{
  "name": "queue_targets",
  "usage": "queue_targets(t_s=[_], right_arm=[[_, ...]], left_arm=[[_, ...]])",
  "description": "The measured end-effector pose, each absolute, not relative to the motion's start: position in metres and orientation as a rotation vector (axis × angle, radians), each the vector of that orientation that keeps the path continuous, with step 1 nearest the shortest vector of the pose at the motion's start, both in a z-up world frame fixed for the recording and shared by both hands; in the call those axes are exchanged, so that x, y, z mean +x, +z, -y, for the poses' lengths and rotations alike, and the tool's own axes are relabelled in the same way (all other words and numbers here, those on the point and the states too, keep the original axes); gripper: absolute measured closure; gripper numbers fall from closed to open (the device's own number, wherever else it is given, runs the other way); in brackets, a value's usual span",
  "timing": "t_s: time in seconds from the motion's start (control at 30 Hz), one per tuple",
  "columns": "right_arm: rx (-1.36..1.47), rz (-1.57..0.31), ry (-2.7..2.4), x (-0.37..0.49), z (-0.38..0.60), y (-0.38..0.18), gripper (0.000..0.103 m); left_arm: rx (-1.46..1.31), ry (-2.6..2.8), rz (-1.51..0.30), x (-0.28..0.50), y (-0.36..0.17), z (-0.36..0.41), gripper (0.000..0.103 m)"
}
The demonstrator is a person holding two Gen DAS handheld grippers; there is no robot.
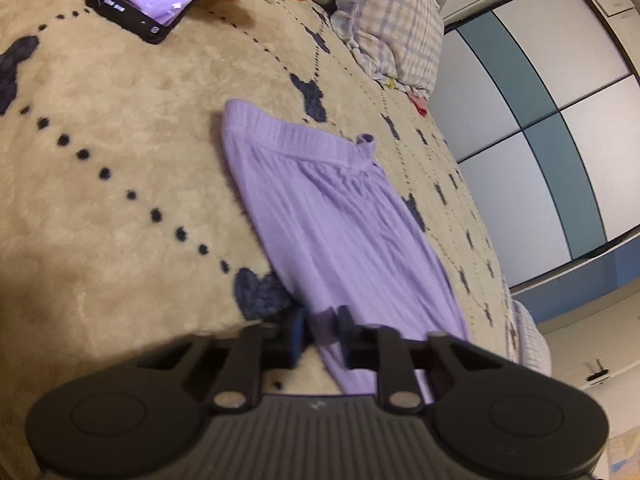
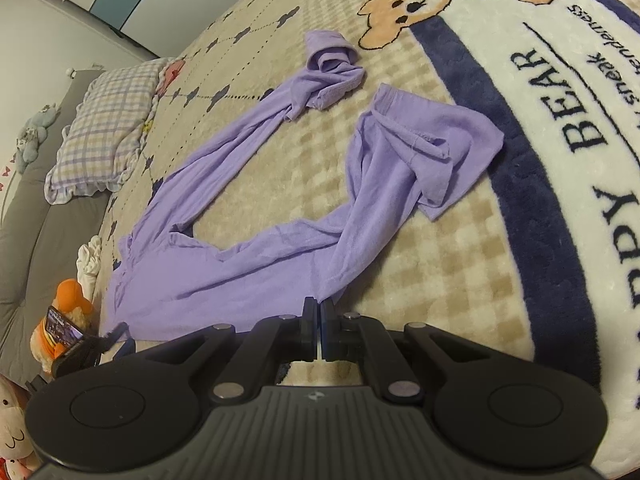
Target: Fold clothes
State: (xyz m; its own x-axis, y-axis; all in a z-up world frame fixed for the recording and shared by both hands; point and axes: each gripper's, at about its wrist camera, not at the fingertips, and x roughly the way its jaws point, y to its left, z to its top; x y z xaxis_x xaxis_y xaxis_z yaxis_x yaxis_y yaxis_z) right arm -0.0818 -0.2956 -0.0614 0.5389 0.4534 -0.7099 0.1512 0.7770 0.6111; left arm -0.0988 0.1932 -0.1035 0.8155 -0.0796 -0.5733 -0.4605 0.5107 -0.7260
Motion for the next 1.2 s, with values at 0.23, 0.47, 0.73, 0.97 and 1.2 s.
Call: queue_targets(t_s=[0.23, 0.47, 0.73, 0.97, 1.2], right_arm=[[0.690, -1.004, 0.196, -0.082, 0.297, -0.062, 0.101], [0.681, -0.979, 0.212, -0.086, 0.297, -0.050, 0.101], [0.602, -1.055, 0.234, -0.098, 0.289, -0.058, 0.101], [0.561, -1.096, 0.227, -0.103, 0.290, -0.070, 0.101], [0.488, -1.100, 0.295, -0.100, 0.281, -0.058, 0.096]], left_arm=[[-1.035, 0.230, -0.592, -0.104, -0.104, -0.200, 0.100], [-1.034, 0.276, -0.631, -0.113, -0.091, -0.204, 0.101], [-1.030, 0.274, -0.681, -0.119, -0.089, -0.215, 0.101], [-1.057, 0.250, -0.710, -0.116, -0.090, -0.223, 0.101], [-0.992, 0.290, -0.627, -0.119, -0.074, -0.233, 0.093]])
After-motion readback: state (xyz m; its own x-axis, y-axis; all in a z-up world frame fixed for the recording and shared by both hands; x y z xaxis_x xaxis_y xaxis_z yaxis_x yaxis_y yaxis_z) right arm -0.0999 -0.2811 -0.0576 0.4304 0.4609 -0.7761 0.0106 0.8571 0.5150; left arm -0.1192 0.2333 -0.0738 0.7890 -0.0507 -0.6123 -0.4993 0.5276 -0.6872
